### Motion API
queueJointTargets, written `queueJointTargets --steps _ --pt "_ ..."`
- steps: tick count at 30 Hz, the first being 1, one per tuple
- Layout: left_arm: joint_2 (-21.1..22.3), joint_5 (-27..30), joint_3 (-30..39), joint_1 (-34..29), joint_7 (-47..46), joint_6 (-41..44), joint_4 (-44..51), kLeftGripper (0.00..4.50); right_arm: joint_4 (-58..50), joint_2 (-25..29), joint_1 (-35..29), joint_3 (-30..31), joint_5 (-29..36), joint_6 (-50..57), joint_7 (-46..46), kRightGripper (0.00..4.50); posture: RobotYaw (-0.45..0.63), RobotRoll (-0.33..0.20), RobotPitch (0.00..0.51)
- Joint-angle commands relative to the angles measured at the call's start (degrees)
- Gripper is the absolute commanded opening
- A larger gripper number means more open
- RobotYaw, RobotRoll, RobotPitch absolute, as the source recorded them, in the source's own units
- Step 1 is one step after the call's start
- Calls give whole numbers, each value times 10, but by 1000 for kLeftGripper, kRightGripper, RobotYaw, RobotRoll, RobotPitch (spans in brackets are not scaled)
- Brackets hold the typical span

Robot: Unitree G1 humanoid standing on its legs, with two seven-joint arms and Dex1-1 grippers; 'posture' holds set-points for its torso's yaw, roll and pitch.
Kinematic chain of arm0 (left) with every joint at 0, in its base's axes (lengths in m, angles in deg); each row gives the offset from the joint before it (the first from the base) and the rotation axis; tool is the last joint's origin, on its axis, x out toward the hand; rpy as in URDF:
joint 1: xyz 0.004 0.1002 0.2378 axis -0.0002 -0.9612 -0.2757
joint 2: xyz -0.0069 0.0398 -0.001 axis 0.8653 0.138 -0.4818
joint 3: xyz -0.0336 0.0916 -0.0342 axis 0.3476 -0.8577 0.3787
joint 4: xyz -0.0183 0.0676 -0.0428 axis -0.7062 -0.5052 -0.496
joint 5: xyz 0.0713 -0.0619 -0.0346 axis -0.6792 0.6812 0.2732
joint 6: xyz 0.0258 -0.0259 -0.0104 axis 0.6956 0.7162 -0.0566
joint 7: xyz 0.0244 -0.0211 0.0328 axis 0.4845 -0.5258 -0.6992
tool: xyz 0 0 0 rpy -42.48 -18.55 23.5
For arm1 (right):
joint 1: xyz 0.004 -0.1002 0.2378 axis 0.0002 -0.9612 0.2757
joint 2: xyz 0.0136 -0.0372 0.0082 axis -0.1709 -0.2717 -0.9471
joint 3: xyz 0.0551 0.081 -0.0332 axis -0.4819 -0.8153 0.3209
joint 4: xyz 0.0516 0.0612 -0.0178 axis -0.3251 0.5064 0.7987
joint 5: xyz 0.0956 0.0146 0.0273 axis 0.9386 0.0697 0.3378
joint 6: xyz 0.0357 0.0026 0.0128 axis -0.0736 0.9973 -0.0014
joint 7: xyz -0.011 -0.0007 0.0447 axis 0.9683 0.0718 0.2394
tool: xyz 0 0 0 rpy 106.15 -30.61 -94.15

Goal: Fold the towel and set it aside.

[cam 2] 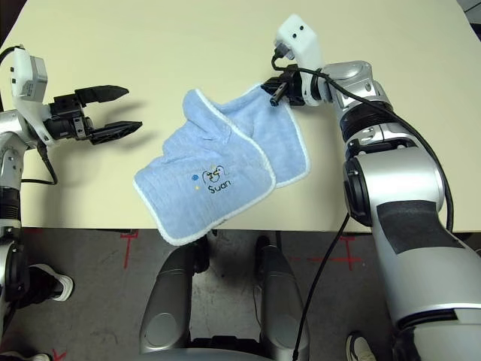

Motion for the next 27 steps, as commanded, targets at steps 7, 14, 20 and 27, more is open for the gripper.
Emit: queueJointTargets --steps 7,14,20,27 --pt "-35 -11 -6 26 -30 -10 -61 4500 -65 -26 53 -92 118 -77 -72 33 38 0 342" --pt "-65 -22 -11 52 -47 -34 -107 4500 -97 -54 142 -134 185 -115 -62 33 15 0 319" --pt "-78 -26 -12 68 -50 -50 -132 4500 -82 -47 227 -171 215 -159 -8 33 6 0 309" --pt "-93 -28 -10 78 -56 -59 -147 4500 -85 -56 223 -151 206 -157 -20 33 12 0 310"
